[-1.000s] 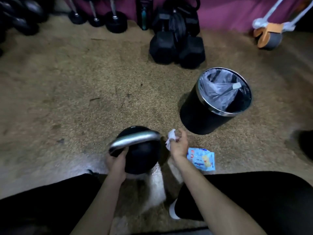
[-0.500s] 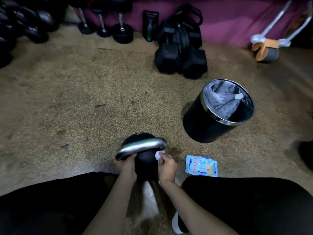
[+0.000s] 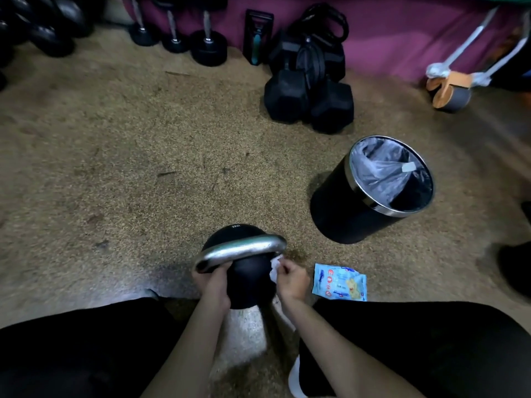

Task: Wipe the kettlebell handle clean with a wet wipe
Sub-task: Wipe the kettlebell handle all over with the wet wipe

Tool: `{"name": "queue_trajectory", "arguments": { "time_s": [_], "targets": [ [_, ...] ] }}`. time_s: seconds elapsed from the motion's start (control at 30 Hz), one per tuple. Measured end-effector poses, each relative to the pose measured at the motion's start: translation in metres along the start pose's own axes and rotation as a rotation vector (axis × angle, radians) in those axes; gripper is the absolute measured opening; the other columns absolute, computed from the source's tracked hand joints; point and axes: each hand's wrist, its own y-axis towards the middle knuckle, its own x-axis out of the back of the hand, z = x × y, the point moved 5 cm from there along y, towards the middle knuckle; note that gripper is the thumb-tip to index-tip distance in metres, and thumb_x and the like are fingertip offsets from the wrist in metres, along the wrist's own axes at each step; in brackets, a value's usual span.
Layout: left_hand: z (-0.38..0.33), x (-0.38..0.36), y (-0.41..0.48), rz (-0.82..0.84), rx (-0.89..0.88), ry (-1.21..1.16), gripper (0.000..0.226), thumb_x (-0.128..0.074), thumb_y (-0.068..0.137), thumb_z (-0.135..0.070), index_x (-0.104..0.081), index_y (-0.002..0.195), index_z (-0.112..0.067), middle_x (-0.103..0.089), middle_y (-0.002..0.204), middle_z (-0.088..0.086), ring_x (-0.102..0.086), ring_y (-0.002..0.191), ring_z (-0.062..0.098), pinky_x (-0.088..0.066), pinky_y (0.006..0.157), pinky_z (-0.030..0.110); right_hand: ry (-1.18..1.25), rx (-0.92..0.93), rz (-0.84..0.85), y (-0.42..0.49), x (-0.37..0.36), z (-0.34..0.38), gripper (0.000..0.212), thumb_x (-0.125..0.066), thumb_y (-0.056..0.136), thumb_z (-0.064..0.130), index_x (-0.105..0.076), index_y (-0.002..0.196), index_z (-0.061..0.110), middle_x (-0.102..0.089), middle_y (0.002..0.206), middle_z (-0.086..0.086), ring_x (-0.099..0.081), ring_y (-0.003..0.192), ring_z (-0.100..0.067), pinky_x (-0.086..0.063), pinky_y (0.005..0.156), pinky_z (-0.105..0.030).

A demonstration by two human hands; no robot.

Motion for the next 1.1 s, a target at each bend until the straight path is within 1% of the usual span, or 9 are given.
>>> {"name": "queue_trajectory", "arguments": {
  "time_s": [0.07, 0.13, 0.23, 0.33, 0.47, 0.6, 0.83, 0.93, 1.1],
  "targets": [
    [0.002, 0.0, 0.003, 0.03, -0.048, 0.002, 0.105, -0.107, 0.051, -0.041, -0.059, 0.143, -0.021, -0.072, 0.138, 0.01, -0.071, 0.124, 0.031, -0.055, 0.113, 0.056, 0.032, -0.004, 0.023, -0.003, -0.004, -0.006, 0.019, -0.061, 0.088, 0.015, -0.073, 0.102, 0.016, -0.072, 0.097, -0.005, -0.064, 0.094, -0.024, -0.035, 0.068, -0.017],
    [-0.01, 0.003, -0.013, 0.009, -0.123, 0.04, 0.083, -0.096, 0.08, -0.013, -0.051, 0.149, -0.015, -0.065, 0.145, 0.012, -0.064, 0.132, 0.032, -0.049, 0.119, 0.056, 0.141, -0.089, 0.026, 0.01, -0.005, -0.008, 0.016, -0.061, 0.085, 0.008, -0.074, 0.092, 0.015, -0.072, 0.091, -0.006, -0.066, 0.09, -0.024, -0.044, 0.072, -0.022],
    [-0.003, 0.01, -0.006, 0.023, -0.122, 0.09, 0.075, -0.09, 0.086, -0.005, -0.049, 0.149, -0.017, -0.063, 0.146, 0.012, -0.062, 0.134, 0.031, -0.046, 0.122, 0.055, 0.252, -0.142, 0.021, 0.029, 0.002, 0.003, 0.025, -0.057, 0.083, -0.004, -0.071, 0.086, 0.016, -0.065, 0.077, -0.003, -0.058, 0.076, -0.015, -0.042, 0.055, -0.015],
    [0.003, 0.011, 0.006, 0.0, -0.161, 0.115, 0.081, -0.103, 0.072, -0.019, -0.056, 0.138, -0.025, -0.069, 0.141, 0.01, -0.068, 0.129, 0.031, -0.051, 0.118, 0.056, 0.343, -0.119, 0.012, 0.031, -0.001, 0.003, 0.025, -0.055, 0.085, -0.002, -0.071, 0.089, 0.016, -0.064, 0.075, 0.001, -0.055, 0.07, -0.011, -0.041, 0.055, -0.013],
    [0.049, 0.014, 0.061, 0.024, -0.125, 0.196, 0.136, -0.108, 0.024, -0.068, -0.057, 0.144, -0.031, -0.069, 0.141, -0.003, -0.071, 0.127, 0.023, -0.055, 0.114, 0.052, 0.315, -0.191, 0.079, 0.02, -0.015, -0.025, 0.02, -0.058, 0.088, 0.008, -0.071, 0.087, 0.022, -0.069, 0.081, 0.001, -0.06, 0.074, -0.015, -0.047, 0.069, -0.023],
    [0.028, 0.014, 0.037, 0.017, -0.128, 0.217, 0.159, -0.105, 0.01, -0.071, -0.045, 0.151, -0.027, -0.064, 0.148, 0.002, -0.067, 0.13, 0.024, -0.052, 0.117, 0.052, 0.318, -0.179, 0.104, 0.045, -0.006, -0.006, 0.023, -0.056, 0.085, -0.002, -0.073, 0.082, 0.013, -0.063, 0.062, 0.002, -0.052, 0.056, -0.012, -0.041, 0.051, -0.018],
    [0.017, 0.01, 0.021, 0.049, -0.081, 0.228, 0.135, -0.111, 0.043, -0.042, -0.04, 0.155, -0.018, -0.061, 0.151, 0.01, -0.066, 0.133, 0.03, -0.052, 0.117, 0.056, 0.258, -0.02, 0.201, 0.057, 0.01, 0.022, 0.036, -0.051, 0.085, -0.009, -0.074, 0.093, 0.017, -0.064, 0.071, 0.004, -0.05, 0.05, 0.0, -0.039, 0.042, -0.008],
    [0.031, 0.012, 0.035, 0.131, 0.008, 0.264, 0.144, -0.107, 0.026, -0.068, -0.054, 0.15, -0.016, -0.072, 0.139, 0.01, -0.075, 0.12, 0.03, -0.061, 0.105, 0.055, 0.202, -0.092, 0.239, 0.06, 0.01, 0.014, 0.031, -0.056, 0.082, -0.005, -0.075, 0.08, 0.019, -0.062, 0.056, 0.01, -0.05, 0.046, -0.001, -0.039, 0.044, -0.013],
    [0.057, 0.023, 0.075, 0.071, 0.028, 0.278, 0.132, -0.109, 0.026, -0.065, -0.06, 0.143, -0.028, -0.075, 0.134, -0.005, -0.075, 0.118, 0.018, -0.058, 0.109, 0.053, 0.116, 0.004, 0.388, 0.069, 0.006, 0.036, 0.031, -0.052, 0.09, 0.0, -0.075, 0.082, 0.018, -0.068, 0.066, 0.008, -0.059, 0.054, -0.002, -0.042, 0.048, -0.012]
  ]
}}
